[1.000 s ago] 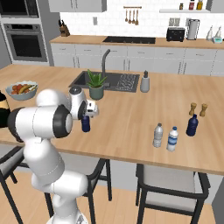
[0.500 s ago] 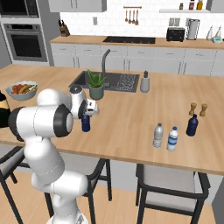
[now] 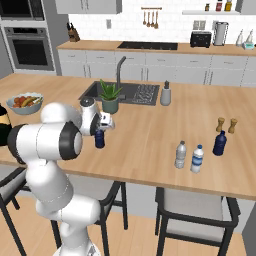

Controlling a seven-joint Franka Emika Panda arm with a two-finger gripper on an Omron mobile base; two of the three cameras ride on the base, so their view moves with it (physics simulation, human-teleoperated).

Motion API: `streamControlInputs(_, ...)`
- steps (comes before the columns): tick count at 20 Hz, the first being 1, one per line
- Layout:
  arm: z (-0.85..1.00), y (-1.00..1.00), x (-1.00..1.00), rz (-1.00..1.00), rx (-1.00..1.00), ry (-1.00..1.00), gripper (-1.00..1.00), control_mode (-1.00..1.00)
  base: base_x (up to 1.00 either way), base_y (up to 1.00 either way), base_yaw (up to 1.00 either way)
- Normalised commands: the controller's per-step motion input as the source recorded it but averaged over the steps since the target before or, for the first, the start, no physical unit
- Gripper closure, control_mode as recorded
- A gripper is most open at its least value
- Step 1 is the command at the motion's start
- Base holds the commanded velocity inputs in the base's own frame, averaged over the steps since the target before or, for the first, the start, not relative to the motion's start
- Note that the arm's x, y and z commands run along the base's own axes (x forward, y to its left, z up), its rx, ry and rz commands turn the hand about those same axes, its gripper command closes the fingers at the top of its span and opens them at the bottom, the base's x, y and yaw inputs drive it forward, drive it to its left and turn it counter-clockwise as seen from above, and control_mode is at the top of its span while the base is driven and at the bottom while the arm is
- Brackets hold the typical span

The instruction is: Move the plastic bottles in the middle to the plastics group, and the glass bottles in the middle to the glass group.

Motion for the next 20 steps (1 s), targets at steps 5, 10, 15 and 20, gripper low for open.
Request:
streamControlInputs(5,0.44,-0.65,-0.01,-0.10,0.00,-0.03,1.00,-1.00,0.00,0.00,0.00)
streamControlInputs(10,0.27,-0.96,-0.01,-0.22,0.00,0.00,1.00,-1.00,0.00,0.00,0.00)
streamControlInputs(15,0.11,-1.00,-0.01,-0.30,0.01,0.01,1.00,-1.00,0.00,0.00,0.00)
streamControlInputs(20,0.00,-0.99,-0.08,-0.30,0.06,0.07,1.00,-1.00,0.00,0.00,0.00)
